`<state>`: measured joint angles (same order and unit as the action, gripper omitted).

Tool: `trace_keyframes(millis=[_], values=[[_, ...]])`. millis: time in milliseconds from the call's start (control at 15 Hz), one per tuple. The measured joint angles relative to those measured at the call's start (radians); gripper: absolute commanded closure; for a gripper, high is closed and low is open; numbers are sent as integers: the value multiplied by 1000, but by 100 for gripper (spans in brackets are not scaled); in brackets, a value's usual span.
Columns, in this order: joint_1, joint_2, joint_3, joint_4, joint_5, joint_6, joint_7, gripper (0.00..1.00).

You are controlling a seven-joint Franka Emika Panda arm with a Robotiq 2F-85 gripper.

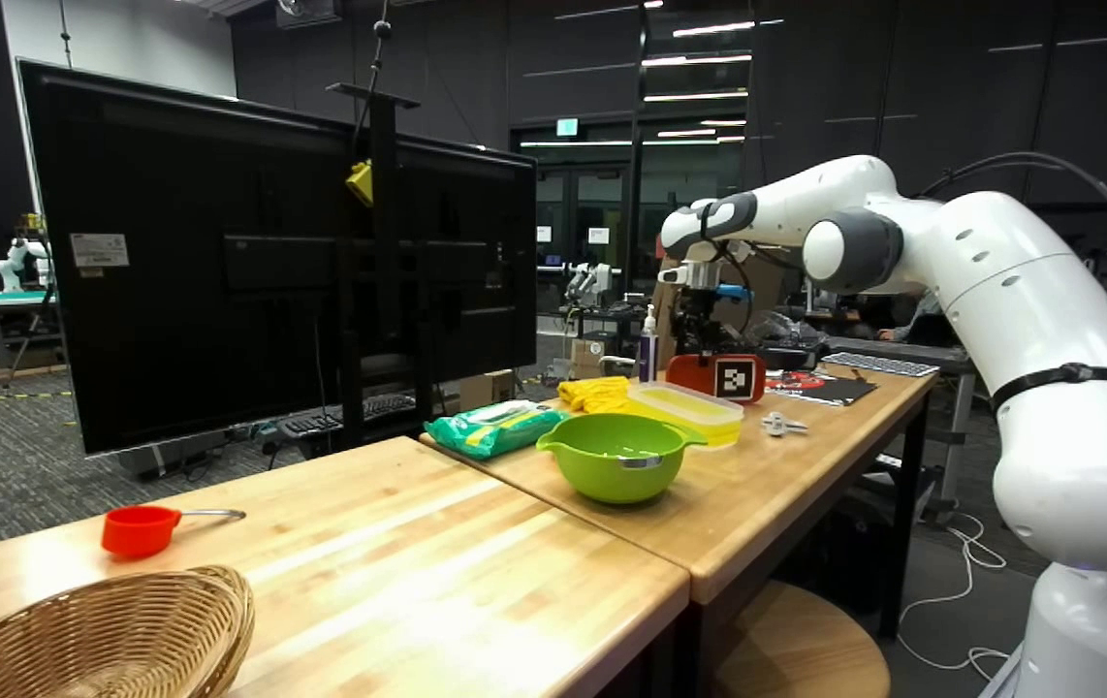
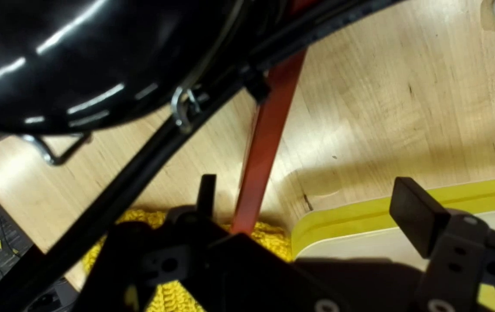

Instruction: Put the lid on the yellow lunch box

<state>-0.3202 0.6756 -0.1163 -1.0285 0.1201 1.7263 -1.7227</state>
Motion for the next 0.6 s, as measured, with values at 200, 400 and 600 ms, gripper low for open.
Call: trace_keyframes(millis=[200, 400, 600], values=[[-5, 7, 3, 5, 3, -2, 0, 0], [-10, 13, 6, 6, 15, -5, 0, 0], [-14, 18, 6, 7, 30, -5, 0, 0]])
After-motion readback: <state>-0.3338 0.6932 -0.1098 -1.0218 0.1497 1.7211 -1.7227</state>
